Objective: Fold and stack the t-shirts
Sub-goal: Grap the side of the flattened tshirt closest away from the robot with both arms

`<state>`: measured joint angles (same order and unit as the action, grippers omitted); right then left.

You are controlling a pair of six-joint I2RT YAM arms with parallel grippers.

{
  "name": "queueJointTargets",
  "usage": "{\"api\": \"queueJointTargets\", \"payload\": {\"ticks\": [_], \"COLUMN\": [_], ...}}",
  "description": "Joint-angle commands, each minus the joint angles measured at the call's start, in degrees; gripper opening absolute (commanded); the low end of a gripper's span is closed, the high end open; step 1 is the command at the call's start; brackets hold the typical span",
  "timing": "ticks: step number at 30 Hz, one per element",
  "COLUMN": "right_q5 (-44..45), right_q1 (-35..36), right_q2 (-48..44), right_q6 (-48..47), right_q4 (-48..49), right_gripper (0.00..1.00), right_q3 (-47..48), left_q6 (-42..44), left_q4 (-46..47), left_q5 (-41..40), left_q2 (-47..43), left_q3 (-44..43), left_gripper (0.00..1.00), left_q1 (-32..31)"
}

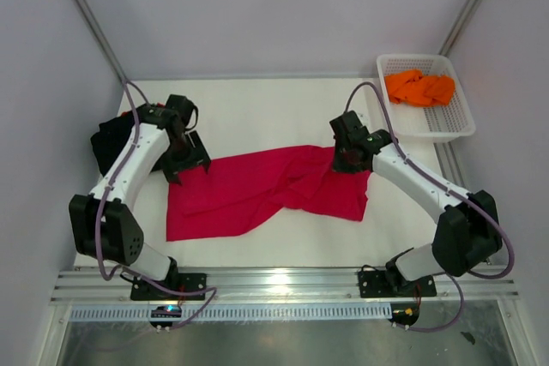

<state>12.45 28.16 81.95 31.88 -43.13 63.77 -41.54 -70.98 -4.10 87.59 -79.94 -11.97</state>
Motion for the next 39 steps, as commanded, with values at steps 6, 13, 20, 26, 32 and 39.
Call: {"api": "queueJointTargets", "payload": {"ticks": [6, 13, 20, 26, 32, 39], "right_q5": [-4.97, -7.87, -11.21, -11.22, -10.08, -9.99], "right_q1": [-6.54, -9.09, -9.88, -9.97, -9.88, -9.97], "right_q2": [5.84, 11.38, 14.37, 13.85, 11.57, 8.23], "right_q6": [-6.91, -9.99, -9.29, -8.94, -9.03, -8.76], "right_q4": [4.81, 4.55, 5.16, 6.22, 6.31, 6.48], "right_gripper": [0.03, 0.03, 0.03, 0.03, 0.03, 0.03], "right_q3": [6.8, 11.72, 13.41, 11.21, 10.68, 9.71], "left_q6": [-11.54, -18.22, -20.69, -22.0, -26.12, -32.89], "left_q4": [-3.73, -6.71, -8.3, -7.42, -6.63, -3.82], "left_q5": [-2.93, -5.04, -5.57, -10.66, -12.86, -15.41], "left_q2": [-9.53, -14.46, -16.05, -14.29, -12.8, -12.27], "left_q3": [11.99, 18.23, 25.0, 30.01, 32.92, 34.76], "left_gripper": [0.74, 0.73, 0.73, 0.73, 0.72, 0.73], "left_q1": [-0.07, -0.69, -1.3, -1.48, -2.18, -2.36]}}
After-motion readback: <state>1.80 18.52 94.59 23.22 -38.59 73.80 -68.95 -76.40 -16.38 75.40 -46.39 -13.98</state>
